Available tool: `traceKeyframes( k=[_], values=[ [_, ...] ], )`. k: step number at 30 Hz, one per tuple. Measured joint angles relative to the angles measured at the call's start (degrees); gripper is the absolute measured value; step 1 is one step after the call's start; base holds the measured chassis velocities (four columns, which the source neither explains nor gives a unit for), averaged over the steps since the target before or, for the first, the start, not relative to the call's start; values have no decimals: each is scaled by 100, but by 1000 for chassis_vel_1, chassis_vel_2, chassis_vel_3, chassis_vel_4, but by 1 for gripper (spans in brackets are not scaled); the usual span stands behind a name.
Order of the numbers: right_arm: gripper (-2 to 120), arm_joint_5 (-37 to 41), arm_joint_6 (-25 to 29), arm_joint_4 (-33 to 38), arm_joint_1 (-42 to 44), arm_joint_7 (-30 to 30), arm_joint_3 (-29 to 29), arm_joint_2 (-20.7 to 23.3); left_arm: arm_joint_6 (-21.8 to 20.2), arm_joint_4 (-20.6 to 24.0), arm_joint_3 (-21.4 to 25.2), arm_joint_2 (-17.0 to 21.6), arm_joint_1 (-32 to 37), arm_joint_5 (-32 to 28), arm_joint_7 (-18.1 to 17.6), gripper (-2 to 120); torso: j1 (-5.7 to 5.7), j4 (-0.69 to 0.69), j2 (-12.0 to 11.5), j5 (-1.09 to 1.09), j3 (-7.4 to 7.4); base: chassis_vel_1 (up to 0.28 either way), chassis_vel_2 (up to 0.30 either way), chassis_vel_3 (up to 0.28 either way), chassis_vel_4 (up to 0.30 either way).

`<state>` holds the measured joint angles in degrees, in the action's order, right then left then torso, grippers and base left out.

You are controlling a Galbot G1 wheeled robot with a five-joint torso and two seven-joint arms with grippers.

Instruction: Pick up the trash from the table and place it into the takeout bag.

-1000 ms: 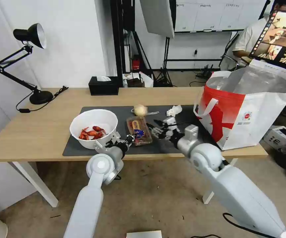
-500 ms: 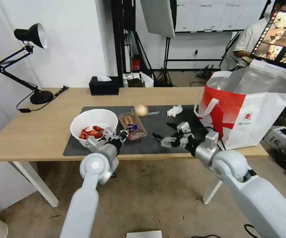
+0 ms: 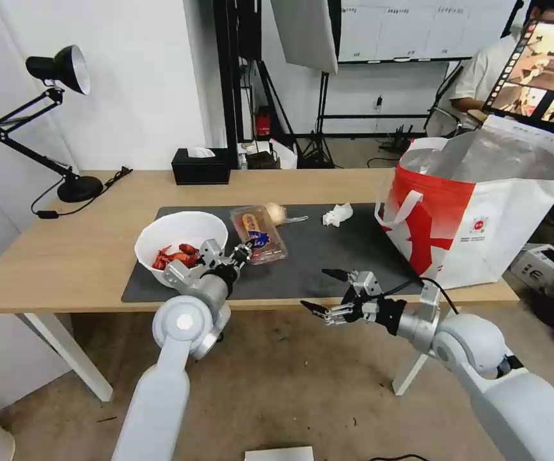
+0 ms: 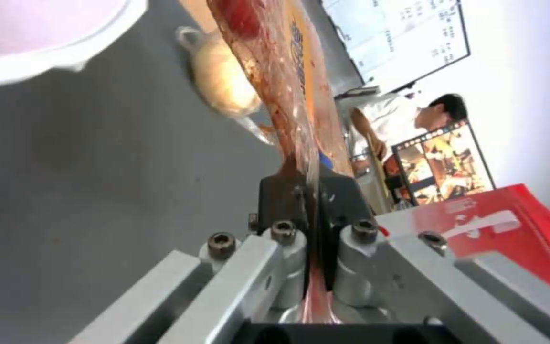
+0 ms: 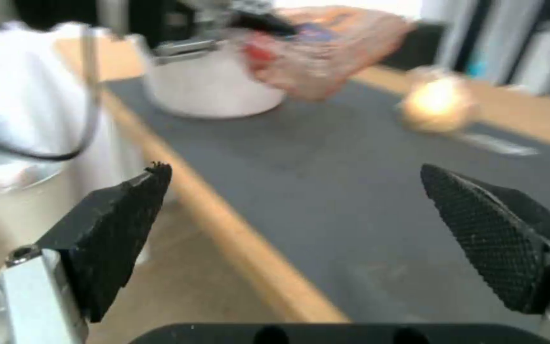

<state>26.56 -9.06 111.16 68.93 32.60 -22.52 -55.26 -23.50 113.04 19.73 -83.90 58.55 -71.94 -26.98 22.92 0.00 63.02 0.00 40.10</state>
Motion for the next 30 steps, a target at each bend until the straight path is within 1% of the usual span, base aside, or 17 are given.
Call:
traceKeyframes(
  k=[1, 2, 4, 6, 7, 8, 10, 12, 14, 18, 21, 22, 27, 30],
  values=[
    [100, 0, 0, 0, 0, 0, 0, 0, 0, 0, 0, 0, 0, 0, 0, 0, 0, 0, 0, 0, 0, 0, 0, 0, 0],
    [100, -30, 72, 60, 106, -173, -54, -44, 2, 38, -3, 3, 9, 7, 0, 0, 0, 0, 0, 0, 0, 0, 0, 0, 0],
    [100, -170, 363, 296, 551, -746, -287, -202, 3, 162, -21, 19, 45, 20, 1, 0, 0, 0, 0, 0, 0, 0, 0, 0, 0],
    [100, -194, 405, 330, 619, -813, -322, -219, 4, 179, -22, 20, 49, 21, 0, 0, -1, 0, 0, 0, 0, 0, 0, 0, 0],
    [100, -310, 567, 445, 878, -1010, -486, -270, 5, 245, -39, 19, 59, 23, 0, 0, -1, 0, 0, -1, 0, 0, 0, 0, 0],
    [100, -405, 709, 497, 1062, -1070, -599, -325, 7, 292, -61, 22, 58, 25, 1, 0, -1, -1, 0, -1, 0, 0, 0, 0, 0],
    [100, -447, 766, 513, 1138, -1086, -647, -350, 7, 315, -73, 28, 55, 26, 0, 0, 0, 0, 0, -1, 0, 0, 0, 0, 0],
    [100, -595, 1032, 587, 1461, -1185, -821, -480, 9, 441, -141, 43, 31, 29, -5, 0, 0, 0, 1, -1, 0, 0, 0, 0, 0],
    [100, -616, 1100, 604, 1535, -1236, -837, -516, 10, 467, -159, 48, 29, 31, -7, 0, -1, -1, 0, -1, 0, 0, 0, 0, 0],
    [100, -718, 1537, 601, 1886, -1724, -826, -801, 29, 602, -282, 87, 22, 100, -9, 0, 0, 0, 1, -1, 0, 0, 0, 0, 0],
    [100, -745, 1604, 591, 1968, -1781, -825, -901, 79, 604, -334, 145, 1, 170, 54, 0, -1, 0, 0, -1, 0, 0, 0, 0, 0],
    [100, -777, 1627, 590, 2026, -1789, -824, -973, 124, 580, -413, 227, -50, 244, 137, 0, -1, 0, 1, -1, 0, 0, 0, 0, 0],
    [100, -837, 1631, 591, 2056, -1773, -835, -1073, 178, 498, -570, 407, -250, 366, 303, 0, 0, 1, 0, -1, 0, 0, 0, 0, 0],
    [100, -887, 1621, 592, 2056, -1726, -848, -1135, 196, 389, -746, 604, -586, 395, 430, 0, -1, 0, 0, -1, 0, 0, 0, 0, 0]
  ],
)
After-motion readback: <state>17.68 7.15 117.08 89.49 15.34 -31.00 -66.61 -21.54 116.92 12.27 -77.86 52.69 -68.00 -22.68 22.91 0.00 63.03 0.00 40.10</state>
